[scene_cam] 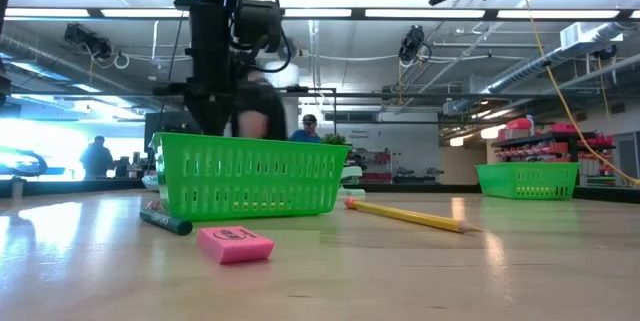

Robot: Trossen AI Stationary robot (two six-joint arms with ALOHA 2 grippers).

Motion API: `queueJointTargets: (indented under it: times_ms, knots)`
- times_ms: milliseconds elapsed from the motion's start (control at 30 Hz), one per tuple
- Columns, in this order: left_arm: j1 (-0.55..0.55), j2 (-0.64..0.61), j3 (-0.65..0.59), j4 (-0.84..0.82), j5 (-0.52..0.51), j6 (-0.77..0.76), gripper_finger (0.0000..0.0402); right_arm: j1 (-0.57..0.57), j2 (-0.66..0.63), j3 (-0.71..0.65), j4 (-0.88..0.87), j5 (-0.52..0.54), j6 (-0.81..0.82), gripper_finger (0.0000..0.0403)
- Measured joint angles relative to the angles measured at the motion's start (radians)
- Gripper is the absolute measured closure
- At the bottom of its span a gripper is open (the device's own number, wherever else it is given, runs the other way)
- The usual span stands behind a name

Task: Sort crayons/erasers/pens/pencils in bins
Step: Put the top red crayon into the top left green bin

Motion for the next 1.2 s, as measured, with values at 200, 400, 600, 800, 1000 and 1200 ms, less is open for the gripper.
queueJointTargets:
  times_ms: [200,400,600,800,1000,1200]
  knots:
    - [-0.003,0.019,0.000,-0.003,-0.001,-0.074,0.0370,-0.063,-0.039,0.000,0.000,0.006,-0.093,0.0265]
    - [-0.019,0.040,0.000,0.005,-0.001,-0.201,0.0359,-0.103,-0.045,0.000,-0.010,0.006,-0.126,0.0265]
    - [-0.025,0.068,0.000,0.036,0.009,-0.243,0.0369,-0.101,-0.045,0.000,-0.017,-0.006,-0.191,0.0265]
    - [-0.044,0.095,0.000,0.012,0.002,-0.268,0.0359,-0.107,-0.039,0.000,-0.018,-0.010,-0.233,0.0265]
    - [-0.042,0.151,0.000,0.042,-0.001,-0.229,0.0366,-0.107,-0.037,0.000,-0.020,-0.010,-0.202,0.0265]
    - [-0.042,0.159,0.000,0.043,-0.006,-0.212,0.0357,-0.107,-0.037,0.000,-0.025,-0.013,-0.170,0.0265]
